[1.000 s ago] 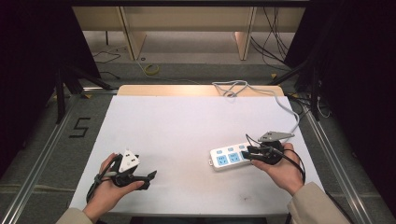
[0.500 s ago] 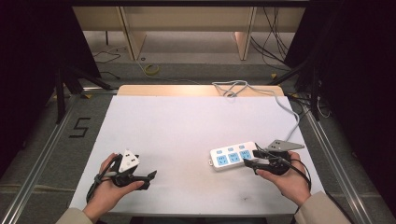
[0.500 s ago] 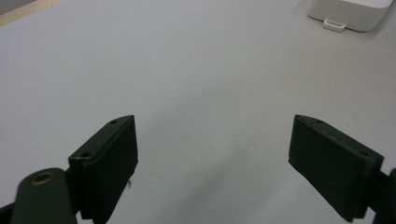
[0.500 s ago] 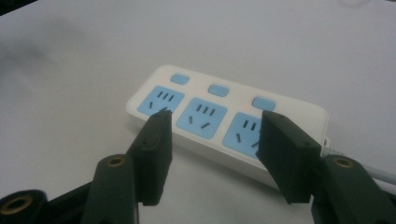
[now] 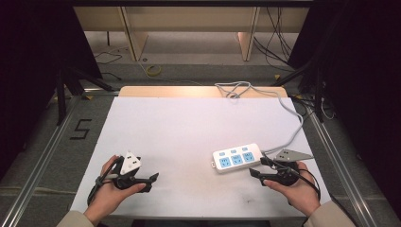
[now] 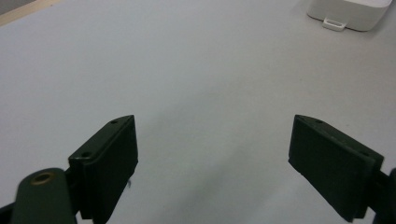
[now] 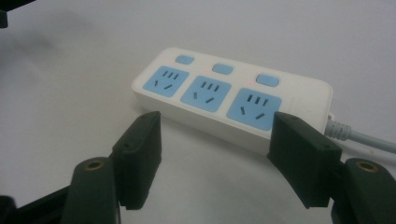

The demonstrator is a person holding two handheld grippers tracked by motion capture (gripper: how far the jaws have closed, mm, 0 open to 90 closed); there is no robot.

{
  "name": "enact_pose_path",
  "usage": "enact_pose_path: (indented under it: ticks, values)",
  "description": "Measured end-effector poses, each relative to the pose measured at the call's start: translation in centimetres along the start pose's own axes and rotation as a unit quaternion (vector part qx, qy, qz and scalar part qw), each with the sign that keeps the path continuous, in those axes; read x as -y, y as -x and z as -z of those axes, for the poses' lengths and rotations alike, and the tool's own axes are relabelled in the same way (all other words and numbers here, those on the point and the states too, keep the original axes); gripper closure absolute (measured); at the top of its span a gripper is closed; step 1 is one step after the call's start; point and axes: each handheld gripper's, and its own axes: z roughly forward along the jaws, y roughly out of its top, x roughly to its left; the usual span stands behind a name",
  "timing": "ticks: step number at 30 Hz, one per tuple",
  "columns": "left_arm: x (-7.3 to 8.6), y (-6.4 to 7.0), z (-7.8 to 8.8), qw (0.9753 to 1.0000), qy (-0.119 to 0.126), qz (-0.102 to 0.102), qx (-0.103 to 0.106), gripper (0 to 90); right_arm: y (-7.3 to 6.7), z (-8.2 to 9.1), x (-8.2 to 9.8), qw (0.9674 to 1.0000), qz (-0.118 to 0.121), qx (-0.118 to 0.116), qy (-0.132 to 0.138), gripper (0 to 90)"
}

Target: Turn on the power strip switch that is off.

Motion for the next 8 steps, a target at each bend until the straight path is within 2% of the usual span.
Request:
enact_pose_path:
  ticks: [8]
  values:
    - [-0.11, 0.26, -0.21, 1.0, -0.001, -0.001, 0.008, 15.2, 0.12, 0.24, 0.06, 0.9999, -0.001, 0.006, 0.011, 31.6]
